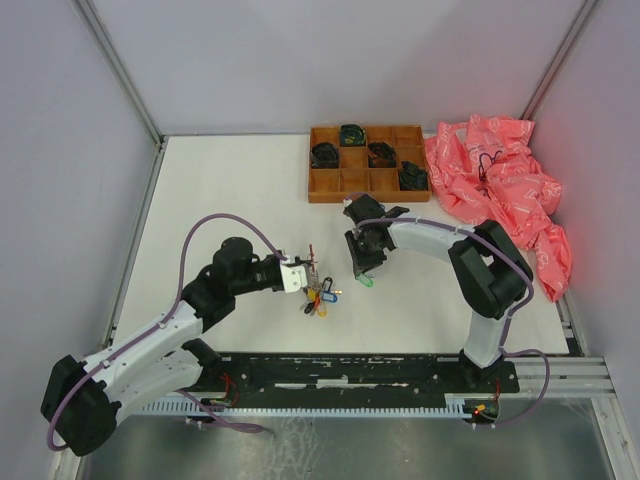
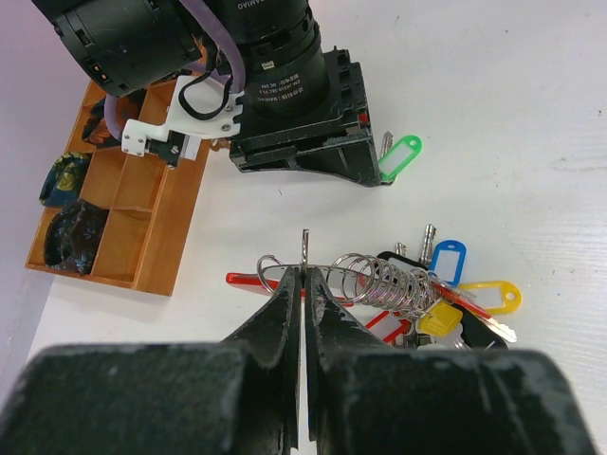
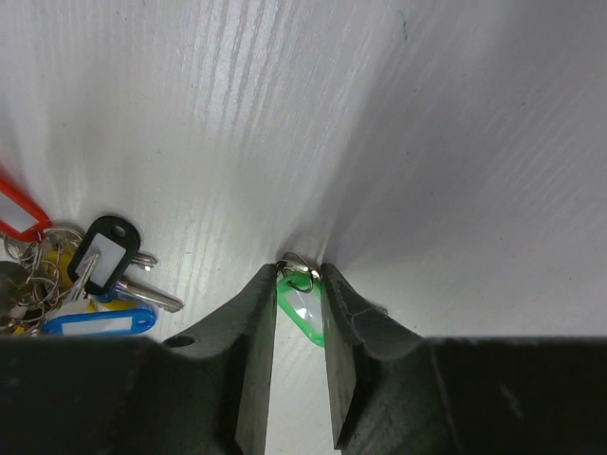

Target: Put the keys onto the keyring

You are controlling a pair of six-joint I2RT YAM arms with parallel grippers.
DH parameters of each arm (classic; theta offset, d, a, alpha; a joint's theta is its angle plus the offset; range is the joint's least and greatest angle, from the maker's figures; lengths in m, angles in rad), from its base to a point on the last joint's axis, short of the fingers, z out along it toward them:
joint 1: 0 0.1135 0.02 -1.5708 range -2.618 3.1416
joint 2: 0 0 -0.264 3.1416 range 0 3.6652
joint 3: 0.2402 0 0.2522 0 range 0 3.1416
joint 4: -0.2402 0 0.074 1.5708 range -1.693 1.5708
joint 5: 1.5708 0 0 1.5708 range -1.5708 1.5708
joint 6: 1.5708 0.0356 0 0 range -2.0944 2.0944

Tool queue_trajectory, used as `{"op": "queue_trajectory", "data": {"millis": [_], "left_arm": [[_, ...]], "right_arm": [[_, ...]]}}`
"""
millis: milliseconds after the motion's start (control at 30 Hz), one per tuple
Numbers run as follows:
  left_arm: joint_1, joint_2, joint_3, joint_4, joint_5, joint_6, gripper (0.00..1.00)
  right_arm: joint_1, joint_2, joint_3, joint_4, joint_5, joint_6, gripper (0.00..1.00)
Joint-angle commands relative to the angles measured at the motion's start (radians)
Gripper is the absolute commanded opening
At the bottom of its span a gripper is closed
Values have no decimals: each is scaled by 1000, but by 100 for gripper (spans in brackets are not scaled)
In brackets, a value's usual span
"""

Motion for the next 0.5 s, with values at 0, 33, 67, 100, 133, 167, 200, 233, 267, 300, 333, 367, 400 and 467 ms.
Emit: {"op": "queue_trajectory", "data": {"millis": [0,33,67,100,133,167,200,233,267,300,333,367,400,467], "left_arm": [[-5,-6,25,47,5,-4,3],[-5,-5,25,48,5,-4,3],[-4,-5,24,48,5,-4,3],[-4,-5,24,47,4,-4,3],[-5,-4,26,47,5,-5,3],[-5,-2,25,48,6,-4,3],[-4,-1,26,47,6,-4,3],[-4,0,26,47,6,-4,3],[-4,2,27,47,6,-4,3],[-5,3,26,47,7,-4,3],[-4,4,26,47,8,-4,3],[-5,4,26,47,8,-4,3],[-5,4,26,47,8,-4,3],[-5,5,27,47,9,-4,3]], "right_arm": [[-1,-51,-8,44,-31,17,32],[-2,-54,-7,46,-34,15,31],[-1,-57,-6,46,-38,14,30],[-2,-61,-5,46,-43,12,29],[-2,-65,-7,48,-46,12,27],[-1,-69,-7,49,-47,11,26],[-2,-74,-7,51,-49,11,25],[-1,-76,-6,50,-51,9,24],[-2,-79,-5,50,-51,7,24],[-2,-82,-6,51,-53,8,24],[-2,-84,-6,50,-53,8,23],[-1,-86,-5,50,-56,7,22],[-2,-87,-5,50,-60,7,22],[-2,-86,-4,49,-68,8,21]]}}
